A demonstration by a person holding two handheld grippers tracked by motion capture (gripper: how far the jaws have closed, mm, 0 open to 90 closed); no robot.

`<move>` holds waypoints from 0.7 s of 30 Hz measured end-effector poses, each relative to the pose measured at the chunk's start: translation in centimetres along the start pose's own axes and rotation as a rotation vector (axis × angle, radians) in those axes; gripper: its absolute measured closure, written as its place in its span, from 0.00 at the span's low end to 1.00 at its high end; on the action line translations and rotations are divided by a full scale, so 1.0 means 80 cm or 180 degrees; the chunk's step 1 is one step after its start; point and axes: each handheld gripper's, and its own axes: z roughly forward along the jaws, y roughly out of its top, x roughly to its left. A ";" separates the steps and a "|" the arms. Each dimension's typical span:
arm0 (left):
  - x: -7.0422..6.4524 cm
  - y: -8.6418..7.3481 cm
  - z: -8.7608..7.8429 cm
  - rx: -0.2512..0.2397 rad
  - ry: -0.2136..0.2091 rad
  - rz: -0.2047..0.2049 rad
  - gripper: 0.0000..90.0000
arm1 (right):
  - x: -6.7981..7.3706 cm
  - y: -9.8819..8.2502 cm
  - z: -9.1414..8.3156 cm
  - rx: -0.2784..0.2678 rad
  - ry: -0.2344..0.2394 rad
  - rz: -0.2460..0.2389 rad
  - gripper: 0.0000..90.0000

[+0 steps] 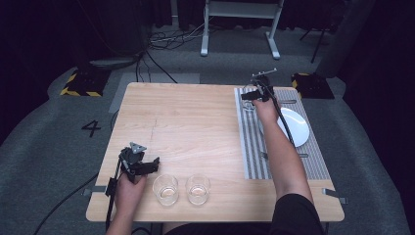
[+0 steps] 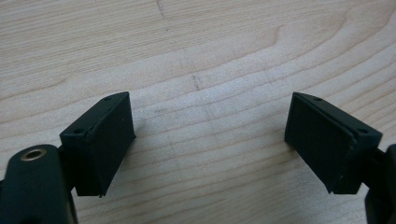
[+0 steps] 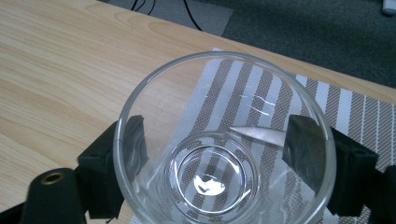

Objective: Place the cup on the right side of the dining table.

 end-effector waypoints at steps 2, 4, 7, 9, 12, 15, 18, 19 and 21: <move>0.000 0.000 0.000 0.0001 -0.0001 0.0000 0.18 | 0.000 -0.002 0.003 0.0039 -0.0011 0.0013 0.21; 0.000 0.000 0.000 0.0000 -0.0001 -0.0001 0.18 | 0.000 -0.004 0.006 0.0068 -0.0006 0.0030 0.21; 0.000 0.000 0.000 0.0000 -0.0001 0.0000 0.18 | -0.002 -0.007 0.010 0.0108 -0.0003 0.0053 0.21; 0.000 0.000 0.000 0.0000 -0.0001 0.0000 0.18 | -0.002 -0.009 0.011 0.0115 -0.0009 0.0055 0.21; 0.000 0.000 0.000 0.0000 -0.0001 0.0000 0.18 | -0.004 -0.012 0.013 0.0098 0.0000 0.0066 0.21; 0.000 0.000 0.000 0.0000 0.0000 0.0000 0.18 | -0.004 -0.017 0.015 0.0134 -0.0018 0.0065 0.21; 0.000 0.000 0.000 0.0000 0.0000 -0.0001 0.18 | -0.006 -0.021 0.016 0.0142 -0.0011 0.0098 0.21; 0.000 0.000 0.000 0.0000 -0.0001 0.0000 0.18 | -0.007 -0.022 0.016 0.0137 0.0001 0.0110 0.21; 0.000 0.000 0.000 0.0000 -0.0001 0.0000 0.18 | -0.008 -0.023 0.016 0.0131 0.0003 0.0105 0.21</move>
